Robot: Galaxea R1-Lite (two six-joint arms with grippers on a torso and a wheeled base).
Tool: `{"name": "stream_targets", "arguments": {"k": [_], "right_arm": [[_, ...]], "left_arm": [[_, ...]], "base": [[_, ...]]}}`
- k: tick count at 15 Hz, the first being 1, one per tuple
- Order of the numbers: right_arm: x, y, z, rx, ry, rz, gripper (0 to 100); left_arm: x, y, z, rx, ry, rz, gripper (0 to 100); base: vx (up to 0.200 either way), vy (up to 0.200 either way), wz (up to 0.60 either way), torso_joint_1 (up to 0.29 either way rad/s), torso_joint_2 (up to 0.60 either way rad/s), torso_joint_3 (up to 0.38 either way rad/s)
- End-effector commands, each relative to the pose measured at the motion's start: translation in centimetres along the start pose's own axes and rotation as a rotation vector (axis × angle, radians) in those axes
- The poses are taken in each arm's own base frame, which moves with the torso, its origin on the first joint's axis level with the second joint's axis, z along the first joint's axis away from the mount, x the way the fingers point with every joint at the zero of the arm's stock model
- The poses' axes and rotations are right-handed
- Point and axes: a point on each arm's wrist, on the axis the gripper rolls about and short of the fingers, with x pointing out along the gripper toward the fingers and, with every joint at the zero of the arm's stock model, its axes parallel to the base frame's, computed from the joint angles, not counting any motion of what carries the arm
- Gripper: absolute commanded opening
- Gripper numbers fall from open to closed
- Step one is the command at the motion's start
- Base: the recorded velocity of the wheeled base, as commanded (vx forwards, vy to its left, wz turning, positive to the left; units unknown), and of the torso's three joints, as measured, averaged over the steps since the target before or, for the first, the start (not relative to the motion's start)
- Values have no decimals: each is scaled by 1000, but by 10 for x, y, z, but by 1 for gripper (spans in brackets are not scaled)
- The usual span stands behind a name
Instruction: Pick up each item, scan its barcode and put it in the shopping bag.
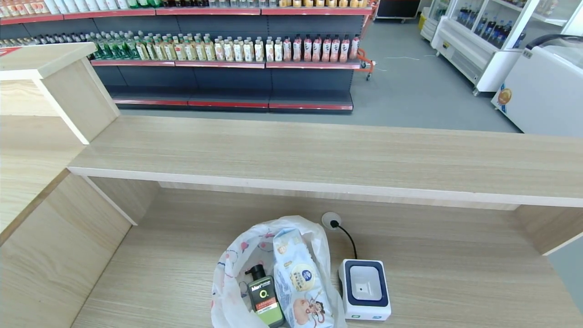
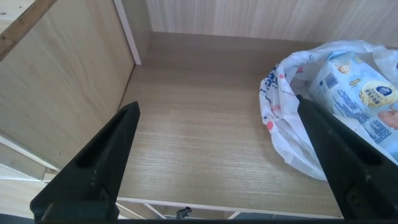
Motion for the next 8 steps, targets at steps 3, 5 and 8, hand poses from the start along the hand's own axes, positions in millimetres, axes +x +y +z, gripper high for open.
{"name": "stream_targets", "arguments": {"k": [3,5,8], "right_arm": [[0,0,0,-19,-1,9,100],[0,0,0,-23,-1,9,100],[0,0,0,-24,1,7,100]], "left_arm": [[0,0,0,0,0,-1,100],[0,0,0,0,0,-1,100],[0,0,0,0,0,1,100]], "base": [[0,0,0,0,0,0],[0,0,0,0,0,0],[0,0,0,0,0,0]]}}
